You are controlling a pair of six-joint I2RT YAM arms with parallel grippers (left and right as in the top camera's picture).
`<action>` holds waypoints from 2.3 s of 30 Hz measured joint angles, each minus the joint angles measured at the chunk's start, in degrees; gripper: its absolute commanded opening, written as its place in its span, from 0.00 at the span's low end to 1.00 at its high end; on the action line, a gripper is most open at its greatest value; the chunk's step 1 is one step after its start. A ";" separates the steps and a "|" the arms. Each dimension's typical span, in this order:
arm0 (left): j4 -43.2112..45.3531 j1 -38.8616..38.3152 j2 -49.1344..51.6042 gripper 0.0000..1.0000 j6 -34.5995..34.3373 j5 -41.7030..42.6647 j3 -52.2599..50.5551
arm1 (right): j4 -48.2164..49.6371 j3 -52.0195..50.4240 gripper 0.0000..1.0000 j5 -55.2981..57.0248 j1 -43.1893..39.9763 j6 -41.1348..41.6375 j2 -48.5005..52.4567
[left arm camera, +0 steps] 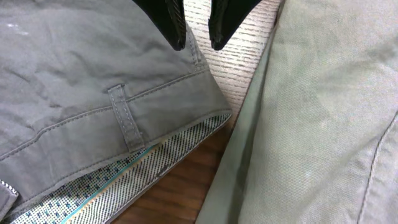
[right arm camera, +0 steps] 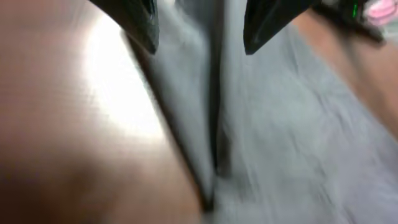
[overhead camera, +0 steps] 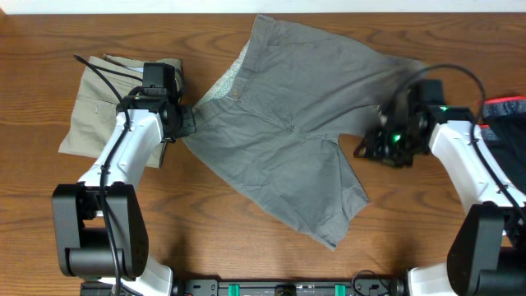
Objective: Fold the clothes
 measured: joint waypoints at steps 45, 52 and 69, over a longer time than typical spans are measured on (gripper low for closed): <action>6.88 -6.12 4.61 0.40 3.10 7.02 0.00 | 3.50 -7.61 0.01 7.63 -10.01 10.93 -21.16; 7.58 -7.50 11.08 0.39 3.74 7.37 0.07 | 8.35 -7.63 0.01 15.85 -12.66 11.17 -15.76; 12.90 -7.50 11.41 0.42 3.89 7.76 0.15 | 20.57 -7.65 0.02 25.44 -22.03 12.81 -0.94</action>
